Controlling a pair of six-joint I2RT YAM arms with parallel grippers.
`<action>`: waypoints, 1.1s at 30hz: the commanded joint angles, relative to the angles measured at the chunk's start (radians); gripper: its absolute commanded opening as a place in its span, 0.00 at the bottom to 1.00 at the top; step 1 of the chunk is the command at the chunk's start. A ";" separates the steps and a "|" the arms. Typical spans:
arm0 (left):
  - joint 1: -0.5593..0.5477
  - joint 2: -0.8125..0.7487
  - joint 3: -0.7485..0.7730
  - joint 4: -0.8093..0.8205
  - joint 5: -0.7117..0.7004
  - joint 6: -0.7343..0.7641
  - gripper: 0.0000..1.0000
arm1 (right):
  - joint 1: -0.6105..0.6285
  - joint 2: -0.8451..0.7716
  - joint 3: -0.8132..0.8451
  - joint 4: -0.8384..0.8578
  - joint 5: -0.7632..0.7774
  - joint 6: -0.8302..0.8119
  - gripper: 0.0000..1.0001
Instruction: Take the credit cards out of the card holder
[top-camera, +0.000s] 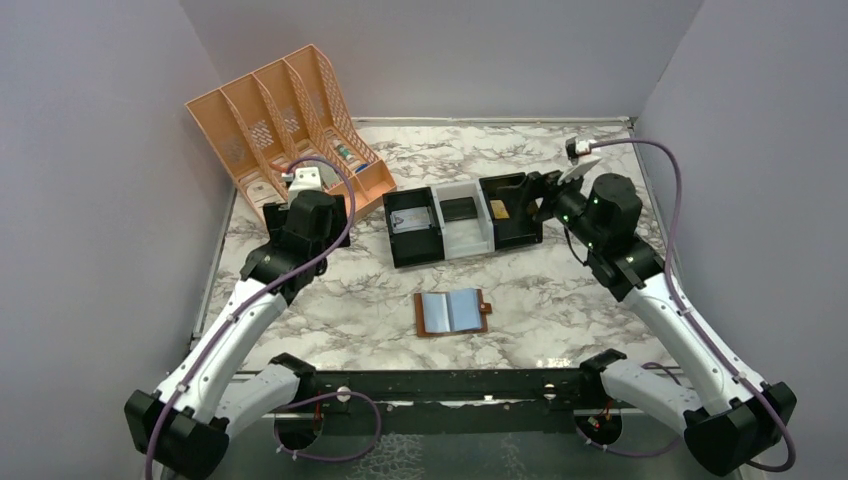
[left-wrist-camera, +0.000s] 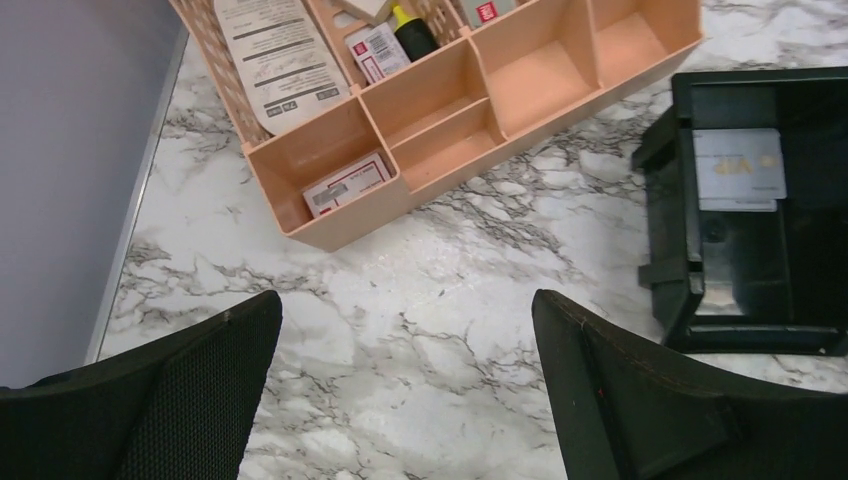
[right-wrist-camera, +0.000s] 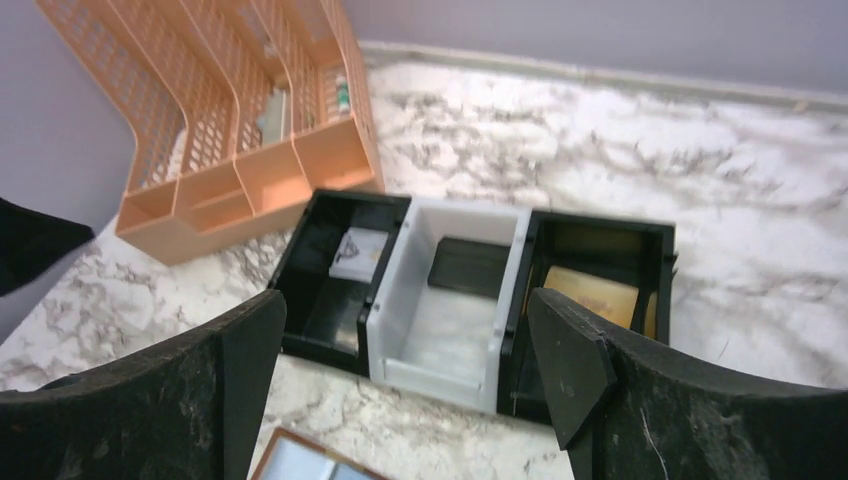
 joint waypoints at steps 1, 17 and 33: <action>0.075 0.071 0.068 -0.011 0.102 0.029 0.99 | -0.003 -0.039 0.085 -0.048 0.087 -0.087 0.93; 0.075 -0.118 0.143 0.001 0.020 -0.082 0.99 | -0.003 -0.105 0.183 -0.131 0.084 -0.137 0.98; 0.075 -0.150 0.166 0.021 0.064 0.018 0.99 | -0.003 -0.081 0.181 -0.142 0.145 -0.131 0.99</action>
